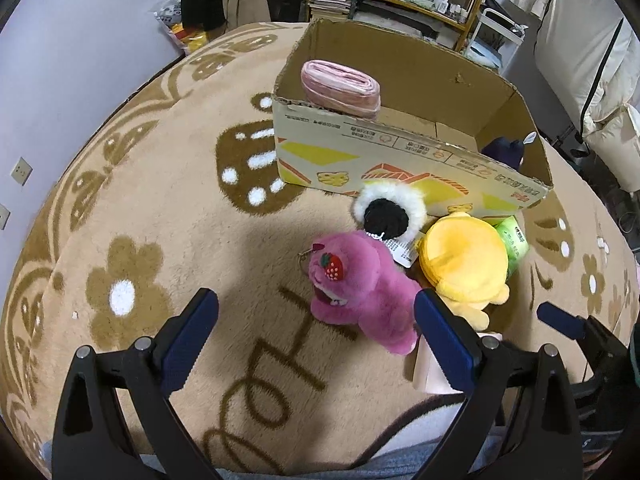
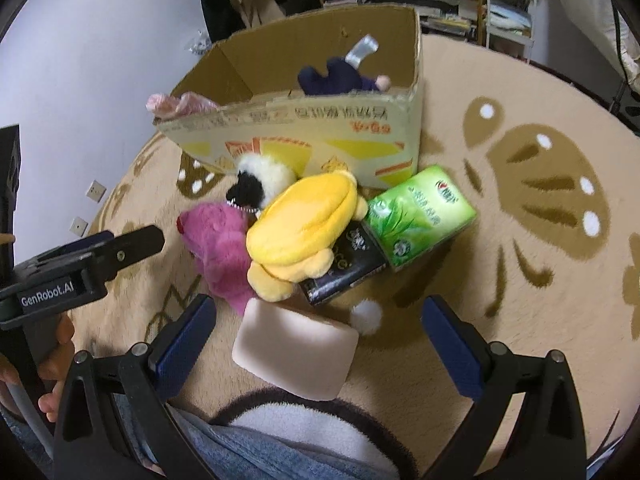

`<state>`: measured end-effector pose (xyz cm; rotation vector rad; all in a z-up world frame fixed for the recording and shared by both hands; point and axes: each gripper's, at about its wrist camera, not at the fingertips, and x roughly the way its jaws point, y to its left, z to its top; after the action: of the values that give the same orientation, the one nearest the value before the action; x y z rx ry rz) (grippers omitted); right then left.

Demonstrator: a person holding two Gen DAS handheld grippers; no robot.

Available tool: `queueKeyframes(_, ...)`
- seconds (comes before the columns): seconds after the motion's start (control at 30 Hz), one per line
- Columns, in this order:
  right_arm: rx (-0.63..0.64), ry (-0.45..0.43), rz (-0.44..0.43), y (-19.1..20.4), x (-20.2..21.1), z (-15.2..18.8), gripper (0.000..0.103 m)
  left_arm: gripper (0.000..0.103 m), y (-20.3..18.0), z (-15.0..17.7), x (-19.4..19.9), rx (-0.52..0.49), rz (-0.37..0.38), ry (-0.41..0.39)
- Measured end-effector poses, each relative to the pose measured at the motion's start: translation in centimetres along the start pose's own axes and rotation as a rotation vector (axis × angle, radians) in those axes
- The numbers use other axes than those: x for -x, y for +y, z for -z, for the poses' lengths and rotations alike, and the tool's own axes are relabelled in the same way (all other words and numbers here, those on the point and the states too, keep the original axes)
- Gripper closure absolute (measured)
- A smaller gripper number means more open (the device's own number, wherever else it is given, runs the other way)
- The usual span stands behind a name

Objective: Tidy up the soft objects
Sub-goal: 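Lower left tool onto pink bear while right tool grasps pink-swirl cushion, then lift pink bear with left tool while right tool lifts swirl cushion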

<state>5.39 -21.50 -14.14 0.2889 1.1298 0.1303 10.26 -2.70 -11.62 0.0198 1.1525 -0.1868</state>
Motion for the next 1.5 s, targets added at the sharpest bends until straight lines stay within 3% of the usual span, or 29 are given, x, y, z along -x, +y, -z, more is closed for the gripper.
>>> queueKeyframes(0.4,-0.021,0.121,-0.031,-0.3,-3.4,0.0,0.005,0.006,-0.8,-0.6,-3.7,-0.005,0.018,0.078)
queueKeyframes(0.5,-0.028,0.147,-0.035,-0.3,-4.2,0.1,0.01,0.006,-1.2,-0.9,-4.9,-0.033,0.009,0.106)
queueKeyframes(0.77,-0.023,0.186,-0.051,0.0,-5.3,0.3,0.011,0.005,-2.2,-1.1,-7.0,-0.092,-0.026,0.139)
queueKeyframes(1.0,-0.037,0.215,-0.107,-0.2,-5.7,0.5,0.041,0.005,-2.9,-0.7,-7.7,-0.112,-0.041,0.151)
queueKeyframes(1.1,-0.026,0.212,-0.103,0.1,-5.5,0.5,0.045,0.013,-3.0,-0.6,-8.0,-0.105,-0.016,0.16)
queueKeyframes(1.23,-0.028,0.208,-0.104,0.0,-5.3,0.5,0.051,0.032,-2.9,-0.4,-7.9,-0.076,0.052,0.173)
queueKeyframes(1.5,-0.014,0.158,-0.067,-0.8,-3.2,0.5,0.062,0.038,-3.1,-0.2,-6.7,-0.089,0.024,0.138)
